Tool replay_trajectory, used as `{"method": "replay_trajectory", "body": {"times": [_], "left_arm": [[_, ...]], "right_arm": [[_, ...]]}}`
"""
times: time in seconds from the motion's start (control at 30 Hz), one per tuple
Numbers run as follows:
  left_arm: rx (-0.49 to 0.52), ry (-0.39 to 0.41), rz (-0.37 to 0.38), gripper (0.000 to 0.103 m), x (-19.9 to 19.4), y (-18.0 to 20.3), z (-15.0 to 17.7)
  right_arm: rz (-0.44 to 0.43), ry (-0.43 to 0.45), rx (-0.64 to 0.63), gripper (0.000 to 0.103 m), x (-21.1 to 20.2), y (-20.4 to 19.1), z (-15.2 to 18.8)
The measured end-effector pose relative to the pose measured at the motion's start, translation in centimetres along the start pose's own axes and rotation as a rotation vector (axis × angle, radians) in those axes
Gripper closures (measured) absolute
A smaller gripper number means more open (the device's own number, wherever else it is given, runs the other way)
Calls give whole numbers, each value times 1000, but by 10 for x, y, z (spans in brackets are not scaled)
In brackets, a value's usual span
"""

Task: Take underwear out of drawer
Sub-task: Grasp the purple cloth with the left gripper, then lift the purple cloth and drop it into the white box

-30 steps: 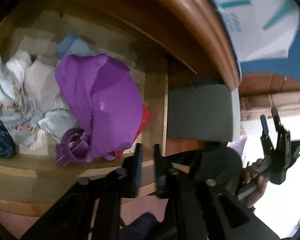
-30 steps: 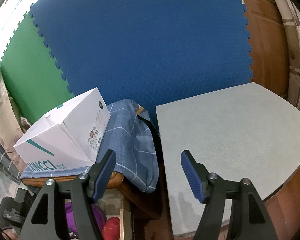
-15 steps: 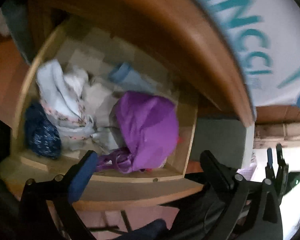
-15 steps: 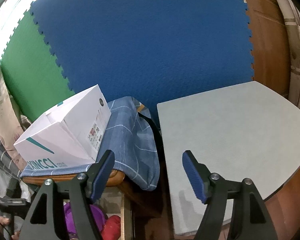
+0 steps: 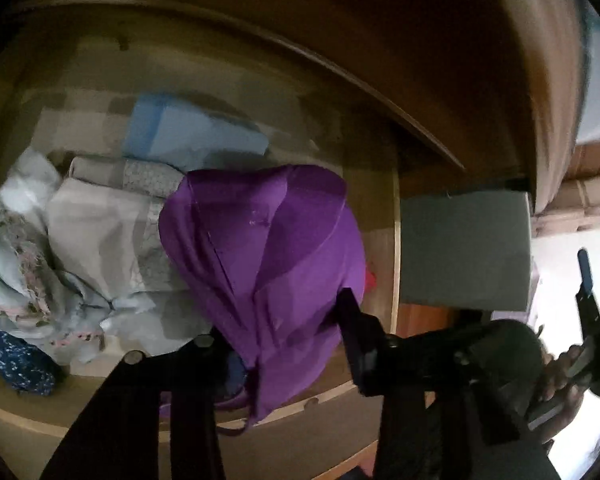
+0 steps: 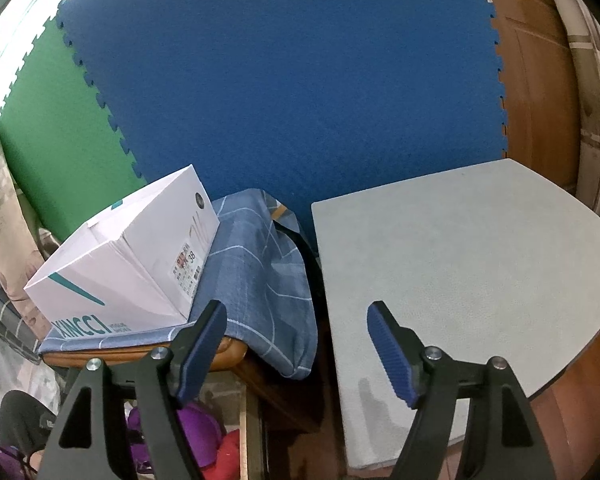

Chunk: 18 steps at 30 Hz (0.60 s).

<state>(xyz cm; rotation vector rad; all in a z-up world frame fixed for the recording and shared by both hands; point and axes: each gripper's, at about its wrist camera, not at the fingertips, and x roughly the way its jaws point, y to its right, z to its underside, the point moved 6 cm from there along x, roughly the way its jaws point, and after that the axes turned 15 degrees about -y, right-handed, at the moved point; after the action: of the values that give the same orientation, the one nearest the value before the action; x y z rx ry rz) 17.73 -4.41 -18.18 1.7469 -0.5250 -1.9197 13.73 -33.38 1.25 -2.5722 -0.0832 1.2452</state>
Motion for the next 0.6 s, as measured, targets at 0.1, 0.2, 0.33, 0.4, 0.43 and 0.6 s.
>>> {"method": "replay_trajectory", "body": {"times": [0.1,0.2,0.33,0.4,0.43,0.6], "left_arm": [[58,31,-14,75,-15,6,12],[110,44,-10,75,-33,16,29],[224,94,-40,75,-63,37,50],[255,107,-32,75,-77,43,59],[269,113,-29,75,-83,47,64],[331,144,2,75,-126,61,88]], "right_arm": [[-2,-3,6,28,0,2,0],[-6,-2,14,28,1,3,0],[3,-4,7,28,2,1,0],[6,-7,3,28,3,1,0],[7,-8,2,28,3,1,0],[5,-11,5,28,3,2,-1]]}}
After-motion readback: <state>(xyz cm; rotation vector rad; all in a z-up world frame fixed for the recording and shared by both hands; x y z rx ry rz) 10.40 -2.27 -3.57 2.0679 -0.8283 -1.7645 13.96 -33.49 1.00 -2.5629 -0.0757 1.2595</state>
